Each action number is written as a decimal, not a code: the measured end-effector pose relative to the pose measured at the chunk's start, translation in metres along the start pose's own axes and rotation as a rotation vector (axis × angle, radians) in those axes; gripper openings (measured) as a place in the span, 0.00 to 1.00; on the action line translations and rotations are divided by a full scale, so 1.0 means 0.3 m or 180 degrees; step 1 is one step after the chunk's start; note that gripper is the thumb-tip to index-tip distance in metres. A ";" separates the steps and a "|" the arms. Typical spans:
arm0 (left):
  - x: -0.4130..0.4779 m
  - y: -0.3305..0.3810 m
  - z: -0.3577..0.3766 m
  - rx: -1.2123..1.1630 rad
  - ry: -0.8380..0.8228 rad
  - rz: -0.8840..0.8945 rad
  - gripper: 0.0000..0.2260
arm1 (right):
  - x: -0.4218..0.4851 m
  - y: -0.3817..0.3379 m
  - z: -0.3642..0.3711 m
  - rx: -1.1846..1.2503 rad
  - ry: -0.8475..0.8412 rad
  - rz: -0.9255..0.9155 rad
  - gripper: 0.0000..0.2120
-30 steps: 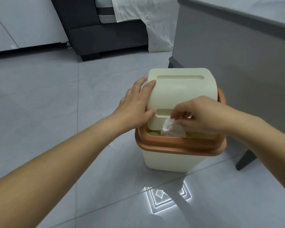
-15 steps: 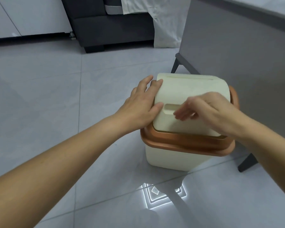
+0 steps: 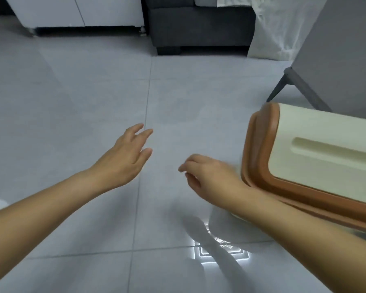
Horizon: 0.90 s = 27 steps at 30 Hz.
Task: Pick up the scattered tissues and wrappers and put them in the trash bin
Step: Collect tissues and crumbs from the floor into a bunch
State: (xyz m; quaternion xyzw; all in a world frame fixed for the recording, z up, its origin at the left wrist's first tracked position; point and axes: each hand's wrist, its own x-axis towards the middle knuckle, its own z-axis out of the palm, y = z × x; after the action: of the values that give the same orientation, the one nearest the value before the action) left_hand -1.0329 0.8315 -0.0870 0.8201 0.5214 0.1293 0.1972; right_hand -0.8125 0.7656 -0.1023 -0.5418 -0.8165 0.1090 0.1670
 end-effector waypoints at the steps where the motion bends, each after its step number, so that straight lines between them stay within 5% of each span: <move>1: -0.027 -0.071 0.007 0.0065 -0.0033 -0.0184 0.23 | 0.022 0.043 0.082 -0.0195 -0.0542 0.0418 0.14; 4: -0.109 -0.248 0.054 -0.0018 -0.0006 -0.0645 0.23 | 0.076 0.179 0.259 -0.0253 -0.1364 0.1524 0.15; 9: -0.236 -0.422 0.156 -0.0328 -0.0093 -0.1257 0.23 | 0.204 0.246 0.419 0.0730 -0.0552 0.2407 0.19; 12: -0.286 -0.483 0.179 -0.0404 -0.0116 -0.1476 0.23 | 0.265 0.242 0.490 0.0729 -0.0587 0.2287 0.22; 18: -0.393 -0.626 0.168 -0.0533 0.0044 -0.1960 0.24 | 0.284 0.227 0.555 -0.0375 -0.0965 0.1603 0.07; 24: -0.543 -0.904 0.096 -0.0114 0.1119 -0.3172 0.20 | 0.270 0.047 0.585 0.0002 -0.0988 0.1145 0.06; 27: -0.598 -1.035 0.085 0.0137 0.0887 -0.3477 0.24 | 0.255 -0.054 0.596 0.0292 -0.0894 0.0927 0.07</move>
State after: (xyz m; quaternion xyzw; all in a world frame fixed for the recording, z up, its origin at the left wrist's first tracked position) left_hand -1.3478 0.7815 -0.2532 0.4101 0.8938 0.1048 0.1481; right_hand -0.9236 0.8303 -0.2491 -0.6254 -0.7390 0.2436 0.0585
